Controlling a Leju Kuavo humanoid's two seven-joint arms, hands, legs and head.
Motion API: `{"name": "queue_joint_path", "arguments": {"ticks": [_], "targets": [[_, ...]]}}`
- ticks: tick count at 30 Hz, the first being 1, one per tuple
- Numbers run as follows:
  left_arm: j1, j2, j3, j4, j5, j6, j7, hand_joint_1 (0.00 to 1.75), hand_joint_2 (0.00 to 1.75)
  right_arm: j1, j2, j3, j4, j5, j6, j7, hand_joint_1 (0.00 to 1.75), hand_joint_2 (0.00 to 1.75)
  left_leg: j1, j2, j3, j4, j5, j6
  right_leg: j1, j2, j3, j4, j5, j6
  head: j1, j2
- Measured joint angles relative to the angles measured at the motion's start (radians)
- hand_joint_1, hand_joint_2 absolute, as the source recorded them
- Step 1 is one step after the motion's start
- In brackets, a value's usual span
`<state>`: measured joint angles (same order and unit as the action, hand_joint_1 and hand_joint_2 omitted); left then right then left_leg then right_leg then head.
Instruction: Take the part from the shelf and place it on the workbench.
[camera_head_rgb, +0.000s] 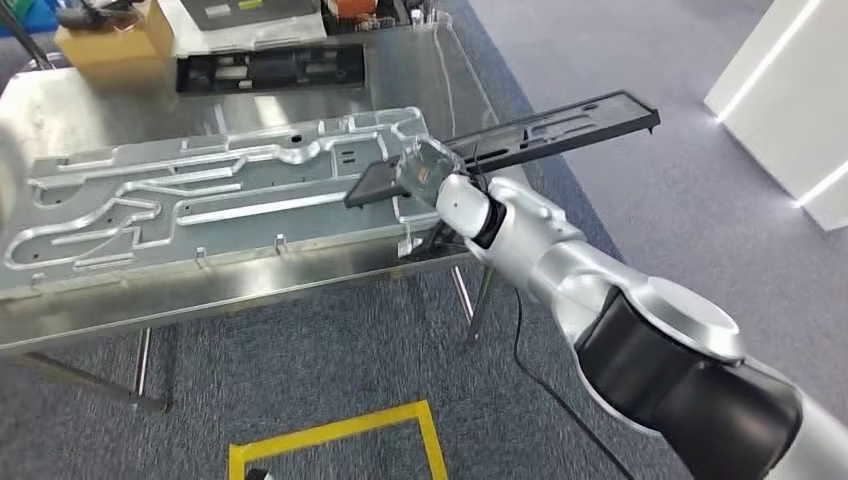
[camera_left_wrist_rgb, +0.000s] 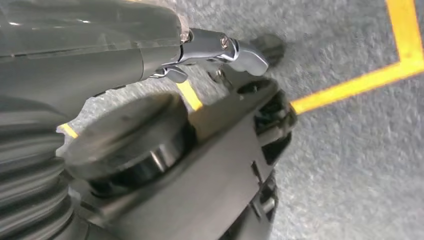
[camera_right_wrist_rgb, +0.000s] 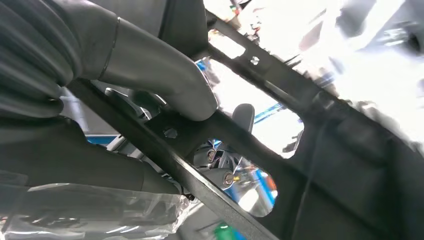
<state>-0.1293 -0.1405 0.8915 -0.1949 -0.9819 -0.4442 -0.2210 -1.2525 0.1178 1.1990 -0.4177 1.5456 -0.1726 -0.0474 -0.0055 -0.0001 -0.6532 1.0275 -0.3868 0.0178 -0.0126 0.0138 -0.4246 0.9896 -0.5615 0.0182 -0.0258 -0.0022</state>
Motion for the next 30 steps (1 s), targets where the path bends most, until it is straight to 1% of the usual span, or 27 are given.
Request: {"name": "queue_joint_path", "arguments": {"ticks": [1, 3, 4, 5, 6, 7, 8, 9, 10, 11, 12, 13, 14, 16, 17, 18, 19, 21, 22, 23, 24, 25, 26, 27, 28, 29, 30], "targets": [[-0.001, 0.001, 0.000, -0.001, 0.000, 0.001, 0.000, 0.00, 1.75, 0.001, 0.000, 0.000, 0.000, 0.000, -0.001, 0.000, 1.75, 1.75, 0.001, 0.000, 0.021, -0.017, -0.016, 0.006, -0.001, -0.002, -0.030, 0.050, 0.027, 0.004, 0.000, 0.000], [-0.001, 0.002, 0.001, -0.002, 0.001, 0.003, 0.000, 0.00, 1.75, 0.006, 0.000, 0.002, 0.000, 0.000, -0.002, 0.000, 1.75, 1.75, 0.006, -0.003, 0.065, -0.045, -0.036, 0.013, -0.003, -0.006, -0.134, 0.189, 0.077, 0.013, 0.001, 0.000], [-0.001, 0.002, 0.001, -0.002, 0.001, 0.006, 0.002, 0.00, 1.75, 0.012, 0.000, 0.004, 0.002, 0.000, -0.002, 0.000, 1.75, 1.75, 0.006, -0.005, 0.089, -0.055, -0.047, 0.016, -0.003, -0.008, -0.192, 0.246, 0.076, 0.018, 0.001, 0.000], [0.000, 0.001, 0.001, -0.002, 0.001, 0.012, 0.004, 0.00, 1.75, 0.021, 0.000, 0.006, 0.003, -0.001, -0.002, 0.000, 1.75, 1.75, 0.007, -0.007, 0.114, -0.063, -0.061, 0.018, -0.004, -0.009, -0.244, 0.277, 0.047, 0.022, 0.001, 0.000], [0.001, 0.000, 0.001, -0.002, 0.001, 0.020, 0.008, 0.00, 1.75, 0.031, 0.000, 0.008, 0.005, -0.002, -0.002, -0.001, 1.75, 1.75, 0.007, -0.011, 0.141, -0.070, -0.076, 0.019, -0.004, -0.009, -0.286, 0.286, 0.005, 0.024, 0.001, 0.000], [0.003, -0.001, 0.002, -0.002, 0.001, 0.027, 0.011, 0.00, 1.75, 0.040, -0.001, 0.008, 0.006, -0.003, -0.003, -0.002, 1.75, 1.75, 0.008, -0.016, 0.168, -0.075, -0.093, 0.019, -0.002, -0.010, -0.319, 0.274, -0.035, 0.023, 0.001, 0.000], [0.006, -0.002, 0.002, -0.002, -0.001, 0.031, 0.013, 0.00, 1.75, 0.046, -0.001, 0.009, 0.008, -0.007, -0.005, -0.005, 1.75, 1.75, 0.008, -0.021, 0.195, -0.078, -0.111, 0.018, 0.001, -0.010, -0.343, 0.242, -0.060, 0.019, 0.001, 0.000], [0.008, -0.003, 0.002, -0.002, -0.003, 0.032, 0.014, 0.00, 1.75, 0.051, -0.001, 0.009, 0.010, -0.014, -0.007, -0.007, 1.75, 1.75, 0.009, -0.025, 0.221, -0.079, -0.131, 0.017, 0.006, -0.011, -0.358, 0.191, -0.041, 0.011, 0.001, 0.000], [0.011, -0.006, 0.002, -0.001, -0.005, 0.031, 0.015, 0.00, 1.75, 0.056, -0.003, 0.009, 0.014, -0.024, -0.010, -0.010, 1.75, 1.75, 0.009, -0.029, 0.242, -0.080, -0.152, 0.015, 0.014, -0.011, -0.367, 0.123, 0.037, -0.001, 0.001, 0.000], [0.014, -0.009, 0.002, 0.000, -0.008, 0.030, 0.015, 0.00, 1.75, 0.062, -0.004, 0.008, 0.019, -0.036, -0.013, -0.013, 1.75, 1.75, 0.009, -0.032, 0.262, -0.077, -0.174, 0.011, 0.021, -0.006, -0.369, 0.058, 0.145, -0.013, 0.001, 0.000], [0.014, -0.012, 0.002, 0.002, -0.011, 0.029, 0.014, 0.00, 1.75, 0.067, -0.003, 0.006, 0.023, -0.049, -0.019, -0.014, 1.75, 1.75, 0.009, -0.035, 0.276, -0.077, -0.193, 0.005, 0.028, -0.001, -0.367, 0.017, 0.245, -0.025, 0.001, 0.000], [0.013, -0.014, 0.002, 0.003, -0.014, 0.026, 0.012, 0.00, 1.75, 0.070, 0.000, 0.003, 0.026, -0.062, -0.025, -0.015, 1.75, 1.75, 0.011, -0.037, 0.286, -0.078, -0.205, -0.002, 0.033, 0.004, -0.363, -0.004, 0.314, -0.035, 0.001, 0.000], [0.009, -0.015, 0.001, 0.004, -0.018, 0.024, 0.010, 0.00, 1.75, 0.069, 0.004, -0.003, 0.028, -0.072, -0.032, -0.015, 1.75, 1.75, 0.012, -0.038, 0.293, -0.075, -0.208, -0.010, 0.036, 0.009, -0.358, -0.004, 0.331, -0.043, 0.001, 0.000], [-0.003, -0.014, -0.001, 0.004, -0.023, 0.020, 0.007, 0.00, 1.75, 0.066, 0.015, -0.018, 0.031, -0.086, -0.047, -0.013, 1.75, 1.75, 0.012, -0.033, 0.279, -0.031, -0.181, -0.022, 0.033, 0.008, -0.337, -0.011, 0.310, -0.059, 0.001, 0.001], [-0.008, -0.014, -0.002, 0.004, -0.025, 0.019, 0.005, 0.00, 1.75, 0.069, 0.019, -0.023, 0.034, -0.091, -0.053, -0.011, 1.75, 1.75, 0.009, -0.028, 0.254, 0.022, -0.165, -0.024, 0.029, 0.007, -0.320, -0.023, 0.302, -0.064, 0.001, 0.001], [-0.012, -0.014, -0.003, 0.004, -0.027, 0.017, 0.003, 0.00, 1.75, 0.077, 0.024, -0.026, 0.039, -0.096, -0.058, -0.009, 1.75, 1.75, 0.008, -0.024, 0.217, 0.086, -0.163, -0.025, 0.024, 0.007, -0.301, -0.036, 0.295, -0.065, 0.001, 0.001], [-0.014, -0.014, -0.003, 0.004, -0.028, 0.015, 0.002, 0.00, 1.75, 0.087, 0.029, -0.028, 0.045, -0.102, -0.063, -0.006, 1.75, 1.75, 0.009, -0.020, 0.177, 0.147, -0.180, -0.027, 0.021, 0.007, -0.284, -0.045, 0.288, -0.065, 0.001, 0.001], [-0.016, -0.013, -0.004, 0.004, -0.030, 0.012, -0.001, 0.00, 1.75, 0.107, 0.041, -0.038, 0.058, -0.112, -0.071, 0.005, 1.75, 1.75, 0.012, -0.017, 0.104, 0.218, -0.252, -0.036, 0.016, 0.008, -0.261, -0.051, 0.273, -0.062, 0.001, 0.001], [-0.016, -0.012, -0.006, 0.004, -0.031, 0.011, -0.003, 0.00, 1.75, 0.114, 0.049, -0.044, 0.063, -0.117, -0.074, 0.010, 1.75, 1.75, 0.014, -0.017, 0.080, 0.219, -0.271, -0.044, 0.013, 0.010, -0.255, -0.050, 0.266, -0.059, 0.001, 0.001], [-0.016, -0.010, -0.007, 0.004, -0.033, 0.010, -0.004, 0.00, 1.75, 0.117, 0.057, -0.051, 0.068, -0.122, -0.078, 0.016, 1.75, 1.75, 0.018, -0.016, 0.067, 0.194, -0.260, -0.052, 0.010, 0.013, -0.250, -0.047, 0.260, -0.055, 0.001, 0.001], [-0.016, -0.009, -0.009, 0.004, -0.035, 0.009, -0.004, 0.00, 1.75, 0.119, 0.064, -0.058, 0.072, -0.127, -0.082, 0.021, 1.75, 1.75, 0.023, -0.015, 0.067, 0.144, -0.217, -0.060, 0.007, 0.015, -0.247, -0.041, 0.254, -0.050, 0.001, 0.001], [-0.017, -0.009, -0.011, 0.004, -0.037, 0.008, -0.004, 0.00, 1.75, 0.119, 0.073, -0.066, 0.076, -0.135, -0.087, 0.028, 1.75, 1.75, 0.030, -0.014, 0.075, 0.079, -0.156, -0.067, 0.005, 0.016, -0.246, -0.034, 0.248, -0.045, 0.001, 0.001], [-0.018, -0.009, -0.014, 0.004, -0.040, 0.007, -0.005, 0.00, 1.75, 0.120, 0.080, -0.075, 0.080, -0.143, -0.092, 0.033, 1.75, 1.75, 0.033, -0.013, 0.084, 0.020, -0.111, -0.071, 0.003, 0.017, -0.247, -0.025, 0.243, -0.039, 0.001, 0.001], [-0.020, -0.010, -0.016, 0.004, -0.042, 0.006, -0.007, 0.00, 1.75, 0.120, 0.087, -0.085, 0.084, -0.151, -0.096, 0.039, 1.75, 1.75, 0.033, -0.011, 0.091, -0.019, -0.084, -0.067, 0.003, 0.018, -0.250, -0.018, 0.240, -0.033, 0.001, 0.001], [-0.021, -0.011, -0.018, 0.004, -0.043, 0.005, -0.008, 0.00, 1.75, 0.121, 0.092, -0.094, 0.087, -0.158, -0.100, 0.043, 1.75, 1.75, 0.031, -0.010, 0.092, -0.037, -0.073, -0.057, 0.004, 0.018, -0.253, -0.012, 0.238, -0.028, 0.001, 0.001], [-0.022, -0.012, -0.019, 0.004, -0.044, 0.005, -0.009, 0.00, 1.75, 0.122, 0.097, -0.102, 0.091, -0.162, -0.103, 0.045, 1.75, 1.75, 0.030, -0.010, 0.091, -0.037, -0.076, -0.046, 0.006, 0.018, -0.256, -0.008, 0.236, -0.024, 0.001, 0.001], [-0.023, -0.012, -0.020, 0.004, -0.045, 0.004, -0.010, 0.00, 1.75, 0.123, 0.099, -0.109, 0.093, -0.165, -0.104, 0.046, 1.75, 1.75, 0.029, -0.011, 0.090, -0.035, -0.069, -0.036, 0.007, 0.017, -0.259, -0.007, 0.236, -0.026, 0.001, 0.001]]}}
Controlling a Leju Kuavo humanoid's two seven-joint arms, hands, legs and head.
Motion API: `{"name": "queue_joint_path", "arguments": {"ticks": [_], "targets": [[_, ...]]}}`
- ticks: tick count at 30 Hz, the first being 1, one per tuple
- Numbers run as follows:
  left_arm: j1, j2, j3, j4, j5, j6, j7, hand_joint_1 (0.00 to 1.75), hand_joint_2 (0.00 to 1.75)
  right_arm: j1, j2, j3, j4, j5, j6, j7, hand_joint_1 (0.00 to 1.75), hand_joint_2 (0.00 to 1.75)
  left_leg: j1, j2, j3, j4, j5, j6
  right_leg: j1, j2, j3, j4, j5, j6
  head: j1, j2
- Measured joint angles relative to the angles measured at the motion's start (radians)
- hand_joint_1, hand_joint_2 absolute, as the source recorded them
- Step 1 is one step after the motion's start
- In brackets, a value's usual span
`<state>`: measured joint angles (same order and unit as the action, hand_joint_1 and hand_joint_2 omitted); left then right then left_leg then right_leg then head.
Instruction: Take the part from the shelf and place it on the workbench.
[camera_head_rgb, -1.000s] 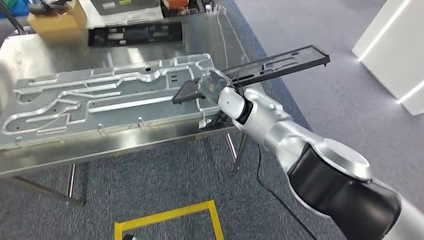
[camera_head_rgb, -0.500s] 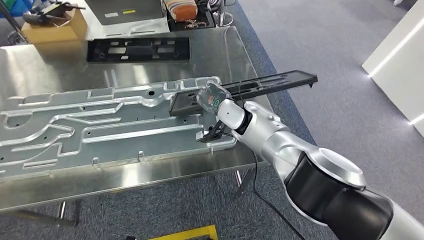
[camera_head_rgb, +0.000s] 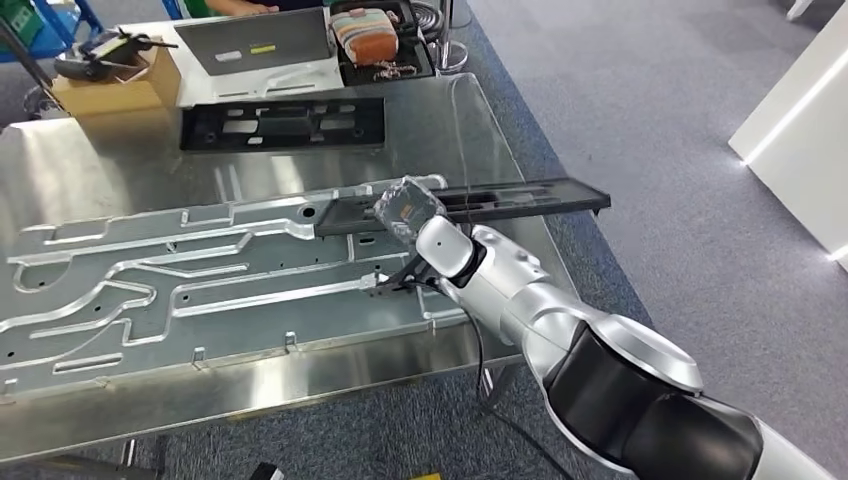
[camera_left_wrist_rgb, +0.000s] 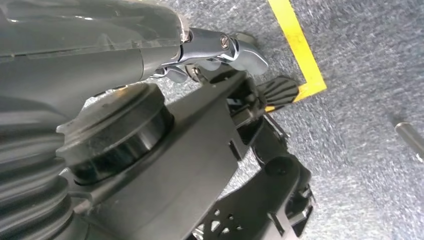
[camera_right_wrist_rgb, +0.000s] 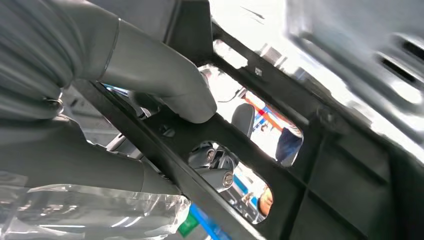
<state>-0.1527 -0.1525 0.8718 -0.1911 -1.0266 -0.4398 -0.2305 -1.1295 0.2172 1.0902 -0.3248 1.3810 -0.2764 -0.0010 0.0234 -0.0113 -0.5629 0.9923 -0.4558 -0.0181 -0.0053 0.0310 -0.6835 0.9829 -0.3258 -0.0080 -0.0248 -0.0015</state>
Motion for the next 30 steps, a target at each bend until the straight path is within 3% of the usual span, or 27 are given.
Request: {"name": "queue_joint_path", "arguments": {"ticks": [3, 10, 15, 21, 30], "targets": [[-0.001, 0.000, 0.000, 0.000, 0.000, 0.000, -0.002, 0.00, 1.75, 0.001, 0.007, -0.013, 0.006, -0.002, -0.002, 0.001, 1.75, 1.75, -0.004, -0.005, -0.001, 0.000, 0.009, 0.008, -0.001, -0.004, 0.000, 0.000, 0.001, -0.014, 0.000, 0.000], [-0.008, -0.003, -0.006, 0.000, -0.002, -0.001, 0.002, 0.00, 1.75, 0.017, 0.034, -0.074, 0.018, -0.065, -0.071, -0.004, 1.75, 1.75, -0.012, -0.006, -0.004, 0.001, 0.012, 0.020, -0.008, -0.005, 0.002, -0.008, 0.009, -0.001, 0.000, 0.000], [-0.018, -0.007, -0.010, 0.000, -0.005, 0.001, 0.003, 0.00, 1.75, 0.042, 0.081, -0.129, 0.026, -0.094, -0.090, -0.016, 1.75, 1.75, -0.014, -0.007, -0.005, 0.002, 0.010, 0.023, -0.010, -0.005, 0.001, -0.008, 0.006, 0.019, 0.000, 0.000], [-0.022, -0.018, -0.016, 0.000, -0.005, 0.010, -0.008, 0.00, 1.75, 0.058, 0.115, -0.135, 0.026, -0.088, -0.058, -0.017, 1.75, 1.75, -0.013, -0.006, -0.005, 0.002, 0.008, 0.022, -0.009, -0.005, 0.000, -0.007, 0.004, 0.023, 0.000, 0.000], [-0.022, -0.030, -0.029, 0.000, -0.035, 0.027, 0.003, 0.00, 1.75, 0.085, 0.126, -0.132, 0.025, -0.092, -0.077, -0.019, 1.75, 1.75, -0.013, -0.006, -0.005, 0.002, 0.008, 0.021, -0.008, -0.005, -0.001, -0.004, 0.004, 0.023, 0.000, 0.000]]}}
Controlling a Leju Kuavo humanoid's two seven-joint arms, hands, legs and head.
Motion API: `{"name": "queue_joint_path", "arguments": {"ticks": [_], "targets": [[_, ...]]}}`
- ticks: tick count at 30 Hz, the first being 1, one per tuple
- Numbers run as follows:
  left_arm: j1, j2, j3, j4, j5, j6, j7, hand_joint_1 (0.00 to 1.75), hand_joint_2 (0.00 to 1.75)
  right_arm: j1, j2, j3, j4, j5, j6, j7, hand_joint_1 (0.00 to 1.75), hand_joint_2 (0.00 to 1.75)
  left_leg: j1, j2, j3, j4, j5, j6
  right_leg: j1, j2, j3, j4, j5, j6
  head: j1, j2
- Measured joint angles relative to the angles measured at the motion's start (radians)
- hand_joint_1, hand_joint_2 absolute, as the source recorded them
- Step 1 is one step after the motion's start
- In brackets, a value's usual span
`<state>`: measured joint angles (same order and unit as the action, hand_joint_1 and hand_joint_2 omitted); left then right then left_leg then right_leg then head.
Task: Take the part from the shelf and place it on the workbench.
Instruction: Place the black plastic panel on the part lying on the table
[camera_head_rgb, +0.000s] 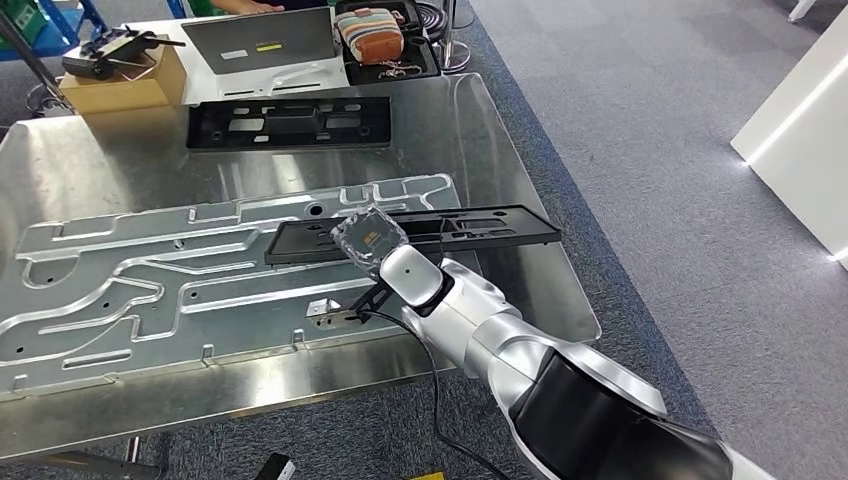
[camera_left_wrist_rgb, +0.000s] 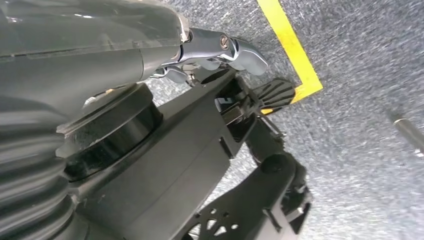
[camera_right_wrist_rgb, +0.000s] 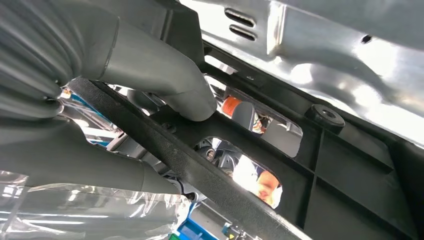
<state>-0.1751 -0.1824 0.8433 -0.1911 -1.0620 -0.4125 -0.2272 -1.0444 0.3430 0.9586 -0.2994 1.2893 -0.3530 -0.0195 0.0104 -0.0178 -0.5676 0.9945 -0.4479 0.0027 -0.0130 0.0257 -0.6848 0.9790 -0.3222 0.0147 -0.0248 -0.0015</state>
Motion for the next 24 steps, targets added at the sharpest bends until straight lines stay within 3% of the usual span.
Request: {"name": "queue_joint_path", "arguments": {"ticks": [4, 6, 10, 24], "targets": [[-0.002, -0.001, -0.022, 0.000, -0.029, 0.000, -0.001, 0.00, 1.75, 0.005, 0.001, 0.009, 0.001, 0.008, -0.002, -0.002, 0.00, 0.00, 0.000, 0.000, 0.000, 0.000, 0.000, 0.000, 0.000, 0.000, 0.000, 0.000, 0.000, 0.000, 0.000, 0.000], [-0.003, -0.001, -0.033, 0.000, -0.038, 0.002, 0.001, 0.00, 1.75, 0.007, 0.001, 0.015, 0.001, 0.009, -0.002, -0.001, 0.00, 0.00, 0.000, 0.000, 0.000, 0.000, 0.000, 0.000, 0.000, 0.000, 0.000, 0.001, 0.000, 0.000, 0.000, 0.000], [-0.004, -0.002, -0.042, 0.000, -0.024, 0.016, 0.011, 0.00, 0.00, 0.009, 0.002, 0.025, 0.001, 0.002, -0.012, 0.006, 0.00, 0.00, 0.000, 0.000, 0.000, 0.000, 0.000, 0.000, 0.000, 0.000, 0.000, 0.001, 0.000, 0.000, 0.000, 0.000], [0.004, -0.003, -0.042, 0.000, -0.011, 0.053, 0.024, 0.00, 0.00, -0.028, 0.003, 0.025, -0.033, -0.068, -0.065, 0.043, 0.00, 0.00, 0.001, 0.000, 0.000, 0.000, 0.000, 0.000, 0.000, 0.000, 0.000, 0.001, 0.000, 0.000, 0.000, 0.000]]}}
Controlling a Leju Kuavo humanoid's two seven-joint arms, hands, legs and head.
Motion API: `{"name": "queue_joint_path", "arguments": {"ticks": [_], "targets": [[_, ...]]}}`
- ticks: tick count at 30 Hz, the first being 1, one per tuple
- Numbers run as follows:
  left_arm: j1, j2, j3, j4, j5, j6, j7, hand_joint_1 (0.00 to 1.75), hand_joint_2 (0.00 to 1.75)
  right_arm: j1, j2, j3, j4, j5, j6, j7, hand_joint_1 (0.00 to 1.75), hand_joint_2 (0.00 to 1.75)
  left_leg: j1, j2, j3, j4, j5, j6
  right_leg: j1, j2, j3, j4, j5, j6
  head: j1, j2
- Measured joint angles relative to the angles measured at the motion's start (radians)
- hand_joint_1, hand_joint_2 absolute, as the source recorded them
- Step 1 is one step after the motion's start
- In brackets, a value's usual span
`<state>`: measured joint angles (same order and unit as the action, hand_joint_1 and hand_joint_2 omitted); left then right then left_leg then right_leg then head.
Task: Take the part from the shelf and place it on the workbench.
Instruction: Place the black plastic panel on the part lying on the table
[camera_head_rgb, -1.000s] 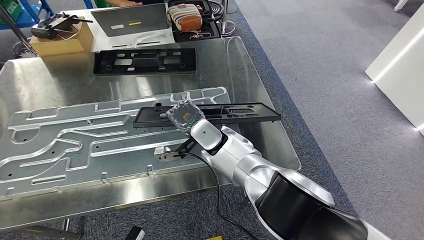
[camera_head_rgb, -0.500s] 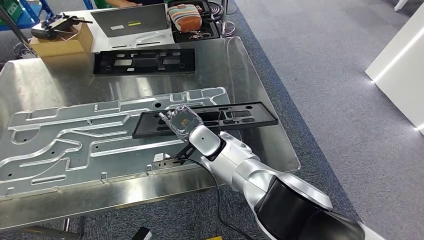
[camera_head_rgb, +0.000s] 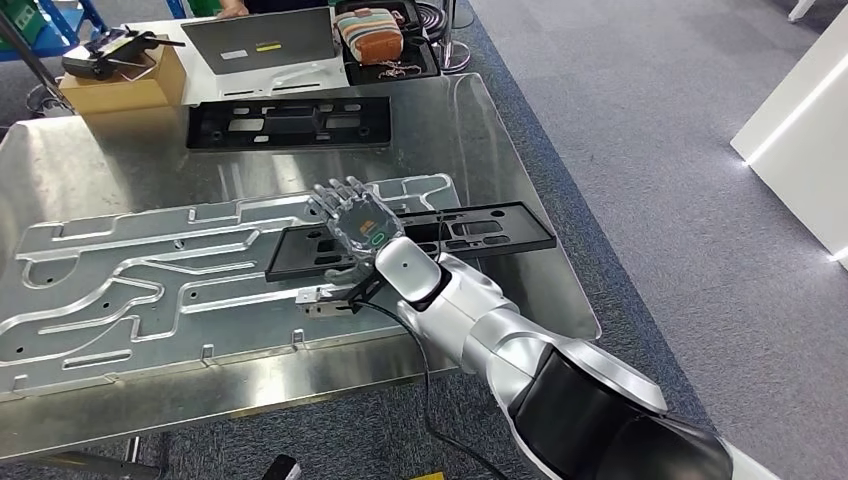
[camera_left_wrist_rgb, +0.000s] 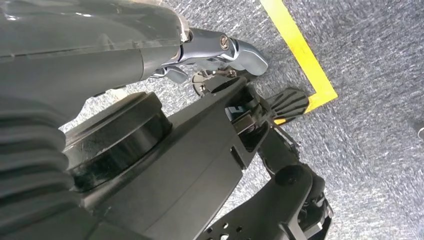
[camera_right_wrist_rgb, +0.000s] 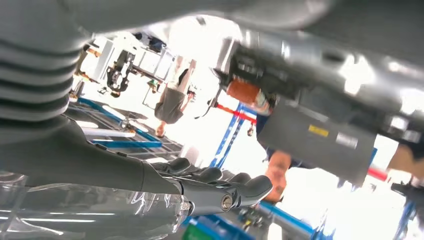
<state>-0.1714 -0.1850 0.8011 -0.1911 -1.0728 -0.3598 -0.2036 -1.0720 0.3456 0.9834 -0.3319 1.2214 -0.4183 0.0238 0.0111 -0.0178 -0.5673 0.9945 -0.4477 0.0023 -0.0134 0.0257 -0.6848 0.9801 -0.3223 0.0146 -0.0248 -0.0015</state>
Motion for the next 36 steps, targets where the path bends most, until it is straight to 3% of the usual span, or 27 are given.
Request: {"name": "queue_joint_path", "arguments": {"ticks": [11, 36], "targets": [[0.007, 0.000, 0.000, 0.000, -0.003, 0.004, -0.012, 0.00, 0.00, -0.045, 0.000, 0.000, -0.087, -0.042, 0.016, 0.019, 0.00, 0.00, 0.000, 0.000, 0.000, 0.000, 0.000, 0.000, 0.000, 0.000, 0.000, 0.000, 0.000, 0.000, 0.000, 0.000], [0.008, 0.000, 0.001, 0.000, -0.003, 0.004, -0.012, 0.00, 0.00, -0.046, 0.000, 0.000, -0.096, -0.042, 0.015, 0.019, 0.00, 0.00, 0.000, 0.000, 0.000, 0.000, 0.000, 0.000, 0.000, 0.000, 0.000, 0.000, 0.000, 0.000, 0.000, 0.000]]}}
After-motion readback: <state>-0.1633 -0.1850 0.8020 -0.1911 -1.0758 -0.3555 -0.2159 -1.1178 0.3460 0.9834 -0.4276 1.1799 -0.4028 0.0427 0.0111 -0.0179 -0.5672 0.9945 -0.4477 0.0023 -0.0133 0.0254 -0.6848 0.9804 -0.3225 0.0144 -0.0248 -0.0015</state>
